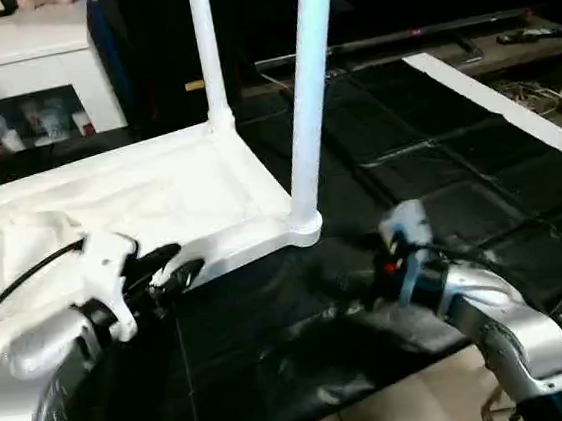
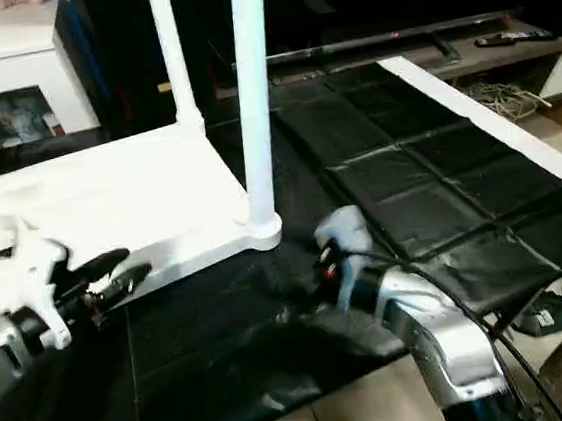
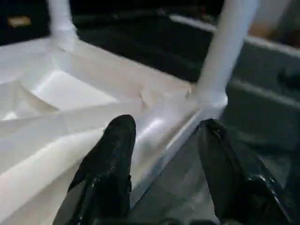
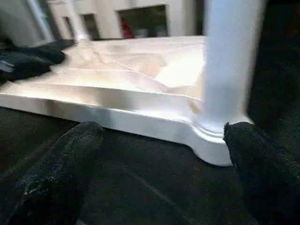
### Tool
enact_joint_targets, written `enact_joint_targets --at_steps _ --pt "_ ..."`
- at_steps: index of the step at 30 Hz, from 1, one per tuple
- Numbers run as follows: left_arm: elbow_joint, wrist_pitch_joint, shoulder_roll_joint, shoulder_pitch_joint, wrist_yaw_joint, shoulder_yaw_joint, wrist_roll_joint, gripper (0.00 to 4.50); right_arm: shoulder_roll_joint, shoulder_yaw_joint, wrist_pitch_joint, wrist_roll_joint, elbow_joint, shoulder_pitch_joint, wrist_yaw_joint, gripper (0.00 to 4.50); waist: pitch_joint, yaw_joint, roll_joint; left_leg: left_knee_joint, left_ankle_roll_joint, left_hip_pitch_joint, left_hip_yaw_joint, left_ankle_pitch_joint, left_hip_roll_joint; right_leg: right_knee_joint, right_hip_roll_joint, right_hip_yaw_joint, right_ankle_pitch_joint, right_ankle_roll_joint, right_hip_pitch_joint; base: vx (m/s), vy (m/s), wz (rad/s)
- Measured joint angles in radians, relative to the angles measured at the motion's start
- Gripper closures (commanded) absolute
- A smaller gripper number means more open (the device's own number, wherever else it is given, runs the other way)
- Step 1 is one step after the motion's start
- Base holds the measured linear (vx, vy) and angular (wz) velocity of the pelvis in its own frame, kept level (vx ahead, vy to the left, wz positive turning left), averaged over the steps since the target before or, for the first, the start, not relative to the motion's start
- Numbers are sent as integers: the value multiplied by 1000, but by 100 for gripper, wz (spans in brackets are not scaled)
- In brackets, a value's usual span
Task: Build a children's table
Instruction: Move table base, then move to table
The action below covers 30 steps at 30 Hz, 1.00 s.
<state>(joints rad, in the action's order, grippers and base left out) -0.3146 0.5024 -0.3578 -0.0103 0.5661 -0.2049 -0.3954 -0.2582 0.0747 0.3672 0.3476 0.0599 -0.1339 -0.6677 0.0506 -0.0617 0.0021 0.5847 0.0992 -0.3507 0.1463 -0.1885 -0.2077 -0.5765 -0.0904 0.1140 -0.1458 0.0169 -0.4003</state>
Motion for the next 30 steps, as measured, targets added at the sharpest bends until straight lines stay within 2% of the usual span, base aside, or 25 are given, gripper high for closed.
enact_joint_targets --at_steps 3,5,8,9,10,13,14,16,18,20,22,24,25,26,27,28,29,30 --pt "-65 -9 74 -47 -88 -3 2 211 15 -2 -31 -40 22 25 56 0 -2 1 -6 -1 0 0 0 0 -1 0 0 2 0 -1 0 0 0 0" --pt "-107 -21 126 -118 -139 40 26 211 12 -5 -35 -53 47 31 87 0 -2 8 -6 0 0 0 0 0 0 2 0 1 -1 -2 0 0 0 0" --pt "-109 -44 126 -150 -163 107 88 211 3 4 -18 -58 49 27 90 0 -2 8 -16 0 0 0 -2 0 0 3 0 5 -1 -2 -1 0 0 0" --pt "-109 -50 126 -150 -168 116 99 211 2 10 -19 -61 49 27 90 0 -1 5 -19 0 0 -8 -11 0 2 3 -3 13 -1 -2 2 0 0 0" --pt "-114 -55 126 -144 -171 128 111 211 1 13 -23 -68 49 32 89 0 -3 11 -15 4 0 -21 -38 0 6 7 -7 36 -1 -2 9 -18 -29 37" --pt "-123 -66 135 -145 -186 130 117 211 4 17 -27 -72 47 31 86 0 -2 10 -14 7 0 -44 -84 0 18 14 -19 79 -2 -2 24 -11 -26 49" --pt "-123 -66 139 -145 -191 129 117 211 6 18 -29 -72 47 31 84 0 -1 8 -11 7 0 -49 -92 0 20 15 -24 92 -4 -1 28 -8 -24 53" --pt "-122 -69 155 -148 -203 124 115 211 11 23 -60 -72 46 32 77 0 3 2 -5 8 0 -59 -104 0 23 15 -27 104 -10 -3 37 -6 -25 48" --pt "-113 -87 155 -150 -204 124 115 211 9 22 -86 -74 46 33 74 0 3 -4 -4 6 -1 -70 -107 0 31 12 -37 115 -15 -6 40 -9 -14 49" --pt "-86 -101 156 -150 -204 124 115 211 14 11 -132 -71 44 46 73 0 4 -28 -3 15 -26 -72 -92 -9 31 11 -56 122 -19 -13 47 -18 22 40" --pt "-65 -119 157 -153 -203 122 115 211 9 8 -153 -69 45 53 64 0 7 -42 3 51 -61 -68 -71 -29 25 11 -75 121 -19 -30 65 -10 112 20" --pt "-55 -131 157 -153 -201 118 115 211 4 6 -151 -67 45 57 53 0 12 -43 17 72 -65 -64 -52 -31 24 11 -92 122 -20 -51 88 -4 181 18" --pt "-45 -140 155 -152 -198 109 115 211 8 7 -150 -67 45 60 50 0 18 -32 26 79 -81 -56 -42 -16 31 14 -97 118 -32 -63 108 -8 260 25" --pt "-25 -153 149 -150 -195 99 115 211 12 11 -150 -67 45 60 49 0 19 -20 31 76 -91 -52 -33 -7 43 8 -94 110 -57 -64 109 -8 260 25" --pt "-5 -165 140 -149 -191 86 115 211 20 18 -151 -66 45 56 48 0 20 -9 26 64 -103 -43 -10 -2 48 -27 -88 73 -108 -32 87 26 258 26" --pt "51 -197 130 -138 -181 69 115 211 23 23 -159 -67 46 57 48 0 16 0 14 49 -109 -35 25 -2 54 -92 -71 57 -151 3 73 32 180 25" --pt "91 -220 125 -131 -173 63 116 211 21 23 -166 -72 46 59 54 0 13 1 4 38 -110 -27 58 -2 54 -128 -45 59 -156 12 66 32 180 25" --pt "138 -250 120 -123 -161 61 116 211 18 23 -165 -88 45 57 76 0 8 1 -6 25 -110 -21 90 -2 63 -136 -20 59 -158 15 69 -10 113 12"
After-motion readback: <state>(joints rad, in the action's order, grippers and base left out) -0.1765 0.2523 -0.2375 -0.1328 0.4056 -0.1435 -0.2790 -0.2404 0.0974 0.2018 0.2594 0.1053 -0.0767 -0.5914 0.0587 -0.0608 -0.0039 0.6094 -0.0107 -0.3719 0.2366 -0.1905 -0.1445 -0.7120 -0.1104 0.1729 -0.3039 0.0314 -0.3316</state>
